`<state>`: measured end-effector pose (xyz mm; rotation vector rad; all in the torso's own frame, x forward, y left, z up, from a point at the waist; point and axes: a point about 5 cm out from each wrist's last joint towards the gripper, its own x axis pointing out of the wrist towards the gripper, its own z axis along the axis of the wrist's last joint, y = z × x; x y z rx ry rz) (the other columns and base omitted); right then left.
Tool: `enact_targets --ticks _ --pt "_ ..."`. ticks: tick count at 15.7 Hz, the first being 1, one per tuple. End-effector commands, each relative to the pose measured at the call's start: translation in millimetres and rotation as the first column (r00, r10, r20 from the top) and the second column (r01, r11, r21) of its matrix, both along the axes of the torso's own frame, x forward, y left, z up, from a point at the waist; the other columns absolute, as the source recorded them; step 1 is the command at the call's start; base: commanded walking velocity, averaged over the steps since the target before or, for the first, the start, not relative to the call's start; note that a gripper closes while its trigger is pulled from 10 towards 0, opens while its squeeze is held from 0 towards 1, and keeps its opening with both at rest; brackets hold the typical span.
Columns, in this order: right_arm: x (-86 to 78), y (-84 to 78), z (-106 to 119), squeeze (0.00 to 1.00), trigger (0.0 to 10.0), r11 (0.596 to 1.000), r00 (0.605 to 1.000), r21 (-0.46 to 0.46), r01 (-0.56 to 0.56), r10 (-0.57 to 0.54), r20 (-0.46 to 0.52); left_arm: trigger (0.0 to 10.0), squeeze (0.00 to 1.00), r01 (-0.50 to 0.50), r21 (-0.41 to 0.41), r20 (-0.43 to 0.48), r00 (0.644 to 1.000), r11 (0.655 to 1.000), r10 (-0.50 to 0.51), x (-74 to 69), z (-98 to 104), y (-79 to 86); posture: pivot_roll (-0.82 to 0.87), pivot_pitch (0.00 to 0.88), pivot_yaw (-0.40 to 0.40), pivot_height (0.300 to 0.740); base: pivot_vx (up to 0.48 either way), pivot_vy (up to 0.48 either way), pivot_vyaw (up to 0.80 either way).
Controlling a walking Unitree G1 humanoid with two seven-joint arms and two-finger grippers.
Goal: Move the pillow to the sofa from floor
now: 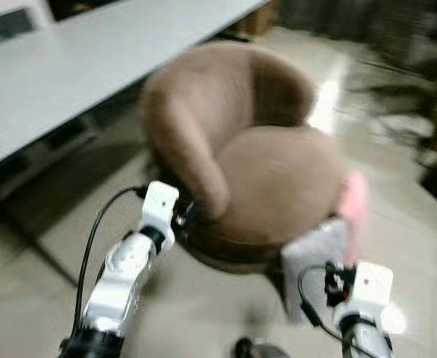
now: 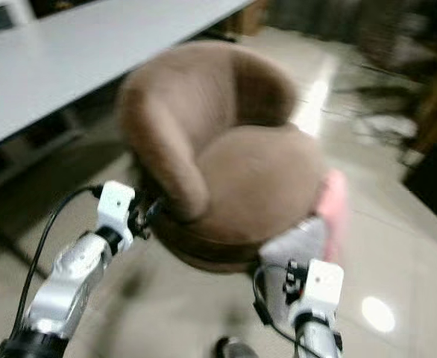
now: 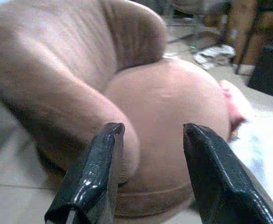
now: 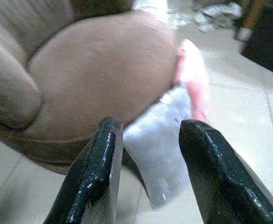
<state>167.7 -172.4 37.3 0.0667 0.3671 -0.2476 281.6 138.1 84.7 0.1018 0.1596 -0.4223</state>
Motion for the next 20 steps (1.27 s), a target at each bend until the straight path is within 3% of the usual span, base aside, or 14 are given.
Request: enact_targets --ticks 1,6,9,13,16,20 --pt "0.3 -1.1 3 0.0 10.0 1.0 1.0 -0.01 0.0 0.0 -0.001 10.0 0.0 0.009 -0.026 0.008 1.0 1.0 -0.009 0.3 1 0.3 -0.02 0.048 0.038 0.74 0.0 0.0 -0.8" --pt "3.1 -6.5 8 0.0 10.0 0.998 0.999 -0.048 -0.034 0.035 0.016 10.0 0.0 -0.003 -0.039 0.01 1.0 0.999 0.003 0.7 -1 1.0 -0.03 0.039 -0.005 0.74 0.267 0.0 -0.8" --pt "17.8 -4.9 20 0.0 10.0 0.987 0.986 -0.106 -0.122 0.133 0.098 10.0 0.0 0.008 -0.035 0.0 1.0 0.999 -0.008 -2.8 -5 3.6 -0.02 0.039 -0.029 0.74 0.361 0.0 -0.8" --pt "33.4 -4.1 24 0.0 10.0 0.973 0.973 -0.146 -0.179 0.197 0.12 10.0 0.0 0.001 -0.02 0.008 1.0 1.0 -0.001 -4.4 -6 8.7 -0.02 0.038 -0.035 0.74 0.343 0.0 -0.8" --pt "38.3 -6.5 24 0.0 10.0 0.974 0.972 -0.15 -0.172 0.192 0.134 10.0 0.0 -0.004 -0.008 0.022 1.0 1.0 0.004 -2.8 -4 11.7 0.01 0.038 -0.043 0.74 0.33 0.0 -0.27" --pt "29.5 -7.6 13 0.0 10.0 0.987 0.989 -0.11 -0.115 0.124 0.081 10.0 0.0 0.034 0.003 0.034 0.999 0.999 -0.035 -0.3 -1 8.1 0.0 0.047 -0.027 0.74 0.307 0.0 -0.2"
